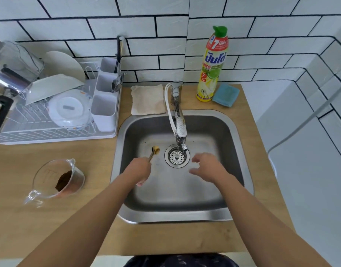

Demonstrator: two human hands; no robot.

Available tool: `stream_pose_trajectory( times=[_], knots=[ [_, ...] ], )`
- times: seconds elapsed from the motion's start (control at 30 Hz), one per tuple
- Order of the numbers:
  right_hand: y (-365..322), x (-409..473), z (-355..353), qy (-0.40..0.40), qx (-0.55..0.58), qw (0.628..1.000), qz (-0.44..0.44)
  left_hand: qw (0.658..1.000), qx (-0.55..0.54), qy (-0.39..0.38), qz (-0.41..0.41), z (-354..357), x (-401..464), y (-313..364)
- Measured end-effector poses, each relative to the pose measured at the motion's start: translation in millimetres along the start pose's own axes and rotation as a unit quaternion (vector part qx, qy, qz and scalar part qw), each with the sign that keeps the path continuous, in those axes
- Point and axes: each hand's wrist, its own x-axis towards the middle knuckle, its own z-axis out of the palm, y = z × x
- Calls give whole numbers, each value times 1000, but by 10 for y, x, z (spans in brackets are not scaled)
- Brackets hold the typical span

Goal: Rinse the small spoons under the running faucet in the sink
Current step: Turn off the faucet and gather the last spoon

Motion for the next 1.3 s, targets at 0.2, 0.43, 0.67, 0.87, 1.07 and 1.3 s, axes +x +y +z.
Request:
stream_pose_trajectory(
  times=[0.2, 0.43, 0.67, 0.87, 1.07, 1.3],
  knots=[
    [-95, -23, -34, 313, 148, 936, -65, 976, -144, 158, 27, 113, 19, -33],
    [-141, -79, -1, 296, 159, 941, -47, 962, -184, 199, 5, 203, -145, 7],
    [-2, -179, 95, 59, 43, 997, 23, 999, 50, -5, -5, 176, -76, -86],
    [-27, -186, 51, 262, 155, 952, -31, 986, -85, 140, -5, 256, -54, -68],
    [23, -190, 245, -7, 306, 943, 130, 989, -122, -88, 2, 232, -110, -2],
    [-158, -189, 197, -108, 579, 800, 114, 874, -399, -251, 118, 217, -252, 361]
  ],
)
